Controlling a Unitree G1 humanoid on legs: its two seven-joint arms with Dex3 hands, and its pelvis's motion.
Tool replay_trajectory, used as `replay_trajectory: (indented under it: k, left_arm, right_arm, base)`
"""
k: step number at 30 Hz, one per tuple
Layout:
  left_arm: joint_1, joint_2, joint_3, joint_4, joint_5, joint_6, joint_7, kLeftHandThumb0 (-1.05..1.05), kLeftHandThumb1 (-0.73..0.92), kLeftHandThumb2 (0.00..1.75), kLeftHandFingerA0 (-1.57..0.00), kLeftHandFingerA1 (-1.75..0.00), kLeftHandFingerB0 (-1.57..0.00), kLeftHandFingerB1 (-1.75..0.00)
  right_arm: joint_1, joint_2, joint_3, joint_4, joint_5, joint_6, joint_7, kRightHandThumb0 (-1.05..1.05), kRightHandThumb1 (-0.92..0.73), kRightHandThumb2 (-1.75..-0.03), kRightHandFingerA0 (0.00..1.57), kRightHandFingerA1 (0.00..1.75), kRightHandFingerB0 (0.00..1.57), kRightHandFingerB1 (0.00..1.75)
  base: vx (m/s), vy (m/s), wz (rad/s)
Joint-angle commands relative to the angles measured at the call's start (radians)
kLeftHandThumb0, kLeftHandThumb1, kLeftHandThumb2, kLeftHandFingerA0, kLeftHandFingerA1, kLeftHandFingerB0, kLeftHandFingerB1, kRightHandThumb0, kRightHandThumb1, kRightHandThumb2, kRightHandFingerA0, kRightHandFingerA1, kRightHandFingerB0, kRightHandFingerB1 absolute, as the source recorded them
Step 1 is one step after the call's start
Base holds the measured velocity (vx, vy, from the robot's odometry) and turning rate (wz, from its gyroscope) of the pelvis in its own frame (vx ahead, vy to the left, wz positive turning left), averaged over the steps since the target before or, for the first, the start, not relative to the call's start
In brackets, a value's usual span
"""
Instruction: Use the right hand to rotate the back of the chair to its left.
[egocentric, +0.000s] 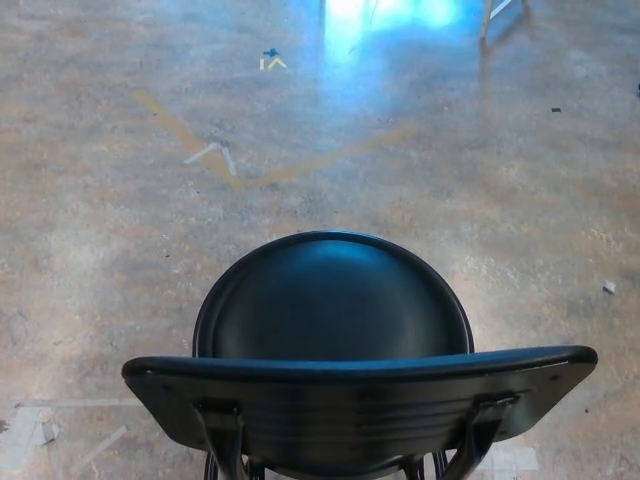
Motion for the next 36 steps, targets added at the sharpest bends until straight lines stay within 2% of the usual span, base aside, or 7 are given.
replay_trajectory:
  k: [1, 2, 14, 20, 22, 23, 36]
  left_arm:
    - [0.021, 0.039, 0.128, 0.084, -0.107, -0.297, -0.212, -0.82, 0.39, 0.58, -0.47, -0.40, -0.48, -0.36]
    - [0.045, 0.072, 0.134, 0.085, -0.089, -0.356, -0.195, -0.77, 0.36, 0.77, -0.40, -0.42, -0.46, -0.43]
    - [0.009, 0.074, 0.171, 0.018, -0.096, -0.356, -0.222, -0.75, 0.35, 0.76, -0.46, -0.45, -0.43, -0.41]
    - [-0.122, 0.095, 0.148, 0.102, -0.037, -0.335, -0.163, -0.83, 0.49, 0.56, -0.50, -0.38, -0.49, -0.36]
    - [-0.129, 0.098, 0.135, 0.154, -0.013, -0.300, -0.144, -0.81, 0.49, 0.56, -0.47, -0.39, -0.47, -0.35]
    - [-0.122, 0.095, 0.137, 0.168, -0.017, -0.278, -0.148, -0.83, 0.48, 0.56, -0.45, -0.39, -0.46, -0.35]
    - [-0.135, 0.085, 0.121, 0.267, -0.003, -0.248, -0.139, -0.82, 0.36, 0.78, -0.42, -0.43, -0.39, -0.38]
  right_arm:
    - [-0.056, -0.077, -0.128, -0.088, 0.064, -0.603, -0.094, -0.39, -0.25, -0.90, 0.00, 0.49, 0.00, 0.48]
    - [-0.038, -0.077, -0.144, -0.064, 0.082, -0.607, -0.087, -0.77, -0.48, -0.83, 0.09, 0.40, 0.06, 0.33]
    - [-0.041, -0.127, -0.174, -0.278, 0.050, -0.524, -0.103, -0.83, -0.63, -0.61, 0.13, 0.32, 0.07, 0.23]
    - [-0.237, -0.094, -0.166, -0.257, 0.066, -0.518, -0.069, -0.80, -0.47, -0.91, 0.00, 0.15, 0.00, 0.10]
    - [-0.292, -0.130, -0.130, -0.327, -0.011, -0.478, -0.075, -0.87, -0.64, -0.61, 0.00, 0.01, 0.00, 0.00]
    - [-0.323, -0.148, -0.115, -0.365, -0.036, -0.431, -0.065, -0.97, -0.56, -0.98, 0.00, 0.06, 0.00, 0.00]
    - [-0.620, -0.287, 0.023, -0.596, -0.046, -0.304, 0.142, -1.01, -0.55, -1.02, 0.00, 0.17, 0.00, 0.05]
  base:
    - [0.00, 0.000, 0.00]
    - [0.00, 0.000, 0.00]
    - [0.00, 0.000, 0.00]
    - [0.00, 0.000, -0.03]
    - [0.00, 0.000, 0.00]
    - [0.00, 0.000, 0.00]
    - [0.01, -0.001, 0.04]
